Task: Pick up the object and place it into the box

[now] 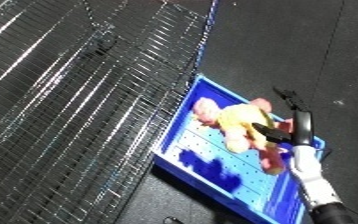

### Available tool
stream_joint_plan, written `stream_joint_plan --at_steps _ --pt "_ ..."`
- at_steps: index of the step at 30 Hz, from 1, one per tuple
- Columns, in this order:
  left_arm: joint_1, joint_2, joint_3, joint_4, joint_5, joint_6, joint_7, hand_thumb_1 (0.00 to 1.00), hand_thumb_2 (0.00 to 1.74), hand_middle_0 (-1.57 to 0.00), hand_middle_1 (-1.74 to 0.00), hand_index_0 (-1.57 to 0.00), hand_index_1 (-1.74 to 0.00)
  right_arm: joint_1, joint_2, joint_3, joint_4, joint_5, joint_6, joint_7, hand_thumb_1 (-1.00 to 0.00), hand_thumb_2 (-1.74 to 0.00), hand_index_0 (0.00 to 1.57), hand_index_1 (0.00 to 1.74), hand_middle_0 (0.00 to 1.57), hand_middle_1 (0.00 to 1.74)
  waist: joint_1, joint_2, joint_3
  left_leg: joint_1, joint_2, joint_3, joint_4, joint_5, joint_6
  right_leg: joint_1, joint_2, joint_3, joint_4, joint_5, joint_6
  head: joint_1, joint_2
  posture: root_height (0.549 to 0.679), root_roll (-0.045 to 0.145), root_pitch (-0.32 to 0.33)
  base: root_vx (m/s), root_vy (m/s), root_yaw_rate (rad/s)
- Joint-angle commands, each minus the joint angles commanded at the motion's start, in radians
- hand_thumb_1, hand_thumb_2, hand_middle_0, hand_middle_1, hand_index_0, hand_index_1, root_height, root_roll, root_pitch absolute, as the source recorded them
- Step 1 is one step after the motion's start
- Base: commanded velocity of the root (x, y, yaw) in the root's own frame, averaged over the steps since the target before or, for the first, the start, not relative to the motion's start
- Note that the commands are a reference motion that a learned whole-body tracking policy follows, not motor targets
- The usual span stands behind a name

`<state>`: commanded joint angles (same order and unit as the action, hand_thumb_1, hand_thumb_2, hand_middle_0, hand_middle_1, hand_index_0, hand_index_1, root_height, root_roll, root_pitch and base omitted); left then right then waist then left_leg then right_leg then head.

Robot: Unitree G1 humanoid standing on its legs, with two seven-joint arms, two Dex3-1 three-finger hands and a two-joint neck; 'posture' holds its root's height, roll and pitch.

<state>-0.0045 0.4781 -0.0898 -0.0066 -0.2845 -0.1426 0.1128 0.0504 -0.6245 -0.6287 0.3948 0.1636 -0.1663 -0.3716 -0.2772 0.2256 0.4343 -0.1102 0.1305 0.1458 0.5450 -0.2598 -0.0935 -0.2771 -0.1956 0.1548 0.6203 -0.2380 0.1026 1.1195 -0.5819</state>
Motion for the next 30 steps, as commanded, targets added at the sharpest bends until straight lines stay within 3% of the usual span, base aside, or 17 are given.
stream_joint_plan --at_steps 7,13,19,26,30 --pt "0.012 0.005 0.011 -0.009 0.001 -0.01 0.0 1.0 1.74 -1.57 -1.74 -1.57 -1.74 -0.014 -0.023 0.002 0.052 0.006 0.002 -0.003 0.0 0.0 0.0 0.0 0.0 0.0 0.018 -0.004 -0.006 -0.005 0.006 -0.004 -0.012 0.009 -0.0027 -0.003 0.0052 -0.005 -0.006 0.004 0.0017 -0.011 -0.008 0.654 0.095 -0.069 0.005 -0.026 0.011" --pt "0.033 0.005 0.044 -0.008 0.004 -0.009 0.01 1.0 1.74 -1.57 -1.74 -1.57 -1.74 -0.013 -0.014 0.048 -0.006 -0.013 0.0 0.024 0.0 0.0 0.0 0.0 0.0 0.0 0.04 -0.022 -0.009 -0.01 0.014 -0.012 -0.015 0.017 -0.0031 0.0 0.0146 -0.013 -0.005 0.002 0.0009 -0.09 -0.025 0.655 0.09 -0.067 0.013 -0.036 0.048" --pt "0.06 0.0 0.071 -0.005 0.009 0.004 0.007 1.0 1.74 -1.57 -1.74 -1.57 -1.74 -0.005 0.03 0.109 -0.164 -0.041 -0.004 0.076 0.0 0.0 0.0 0.0 0.0 0.0 0.07 -0.056 -0.012 -0.015 0.021 -0.026 -0.013 0.023 -0.0029 0.007 0.0213 -0.029 0.001 -0.001 -0.0002 -0.193 -0.037 0.655 0.083 -0.071 0.006 -0.043 0.133" --pt "0.091 -0.008 0.095 -0.005 0.0 0.028 -0.006 1.0 1.74 -1.57 -1.74 -1.57 -1.74 -0.007 0.082 0.196 -0.324 0.023 -0.012 0.187 0.0 0.0 0.0 0.0 0.0 0.0 0.131 -0.105 -0.008 -0.032 0.028 -0.052 -0.003 0.034 -0.003 0.018 0.0224 -0.056 0.017 -0.011 -0.0014 -0.293 -0.035 0.652 0.073 -0.084 -0.011 -0.05 0.224" --pt "0.098 -0.041 0.101 0.001 -0.023 0.038 0.012 1.0 1.74 -1.57 -1.74 -1.57 -1.74 -0.019 0.101 0.252 -0.382 0.049 -0.006 0.225 0.0 0.0 0.0 0.0 0.0 0.0 0.165 -0.133 -0.004 -0.044 0.031 -0.069 0.005 0.038 -0.0024 0.024 0.0233 -0.073 0.029 -0.022 -0.0031 -0.393 -0.032 0.651 0.067 -0.091 -0.016 -0.047 0.256"
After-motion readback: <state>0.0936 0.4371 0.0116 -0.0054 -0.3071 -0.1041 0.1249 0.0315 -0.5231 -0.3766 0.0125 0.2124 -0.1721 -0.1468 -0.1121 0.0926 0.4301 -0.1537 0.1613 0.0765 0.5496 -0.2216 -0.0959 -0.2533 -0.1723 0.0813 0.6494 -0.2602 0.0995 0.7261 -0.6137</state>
